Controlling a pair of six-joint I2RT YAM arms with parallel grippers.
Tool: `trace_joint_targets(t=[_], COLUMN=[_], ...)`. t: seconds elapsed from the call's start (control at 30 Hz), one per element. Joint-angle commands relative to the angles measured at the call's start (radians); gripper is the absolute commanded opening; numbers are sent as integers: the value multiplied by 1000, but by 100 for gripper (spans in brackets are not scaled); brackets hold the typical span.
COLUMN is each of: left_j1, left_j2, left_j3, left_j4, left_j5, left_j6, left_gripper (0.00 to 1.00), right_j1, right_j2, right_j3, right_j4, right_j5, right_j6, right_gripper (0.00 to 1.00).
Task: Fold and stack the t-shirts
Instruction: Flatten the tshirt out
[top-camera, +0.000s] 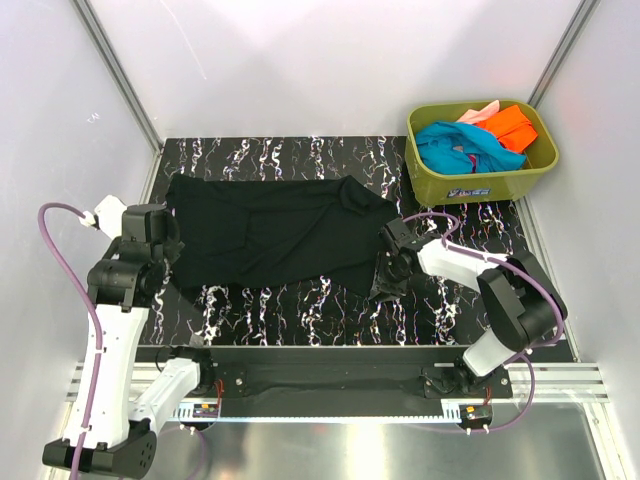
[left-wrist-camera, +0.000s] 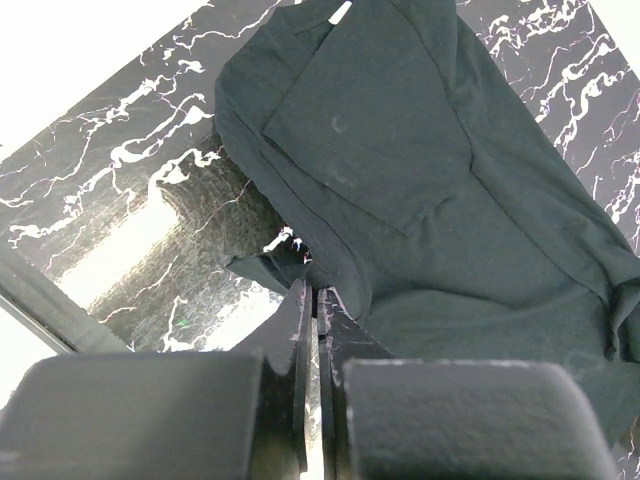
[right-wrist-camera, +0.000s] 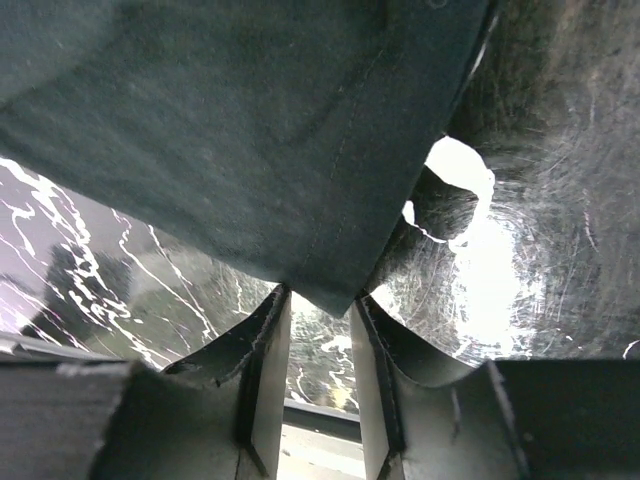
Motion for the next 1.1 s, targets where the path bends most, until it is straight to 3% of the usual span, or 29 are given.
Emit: trace_joint_targets(t=[0.0, 0.17, 0.23, 0.27, 0.3, 0.37, 0.5, 0.77, 1.07], left_j1=[4, 4, 4, 4, 4, 4, 4, 4, 4], left_j2=[-26, -54, -67, -69, -74, -81, -74, -34, 38], left_j3=[-3, -14, -20, -22, -22, -8, 64, 369, 695], left_j4=[27, 15, 9, 4, 2, -4, -14, -7, 65], left_j5=[6, 0, 2, 2, 2, -1, -17, -38, -75], left_j6=[13, 13, 12, 12, 13, 28, 85, 205, 364], left_gripper=[0, 0, 0, 0, 0, 0, 0, 0, 0], right_j1=[14, 15, 15, 15, 14, 14, 14, -38, -193], right_j2=[27, 47, 55, 58, 55, 23, -61, -233, -308], right_j3=[-17, -10, -6, -10, -11, -11, 79, 481, 823], right_j4=[43, 49, 46, 46, 47, 41, -66, -377, -529], right_j5=[115, 132, 129, 127, 130, 149, 207, 370, 331], right_j6=[48, 46, 52, 52, 54, 43, -24, -227, -394], right_gripper=[37, 38, 34, 29, 12, 0, 0, 0, 0])
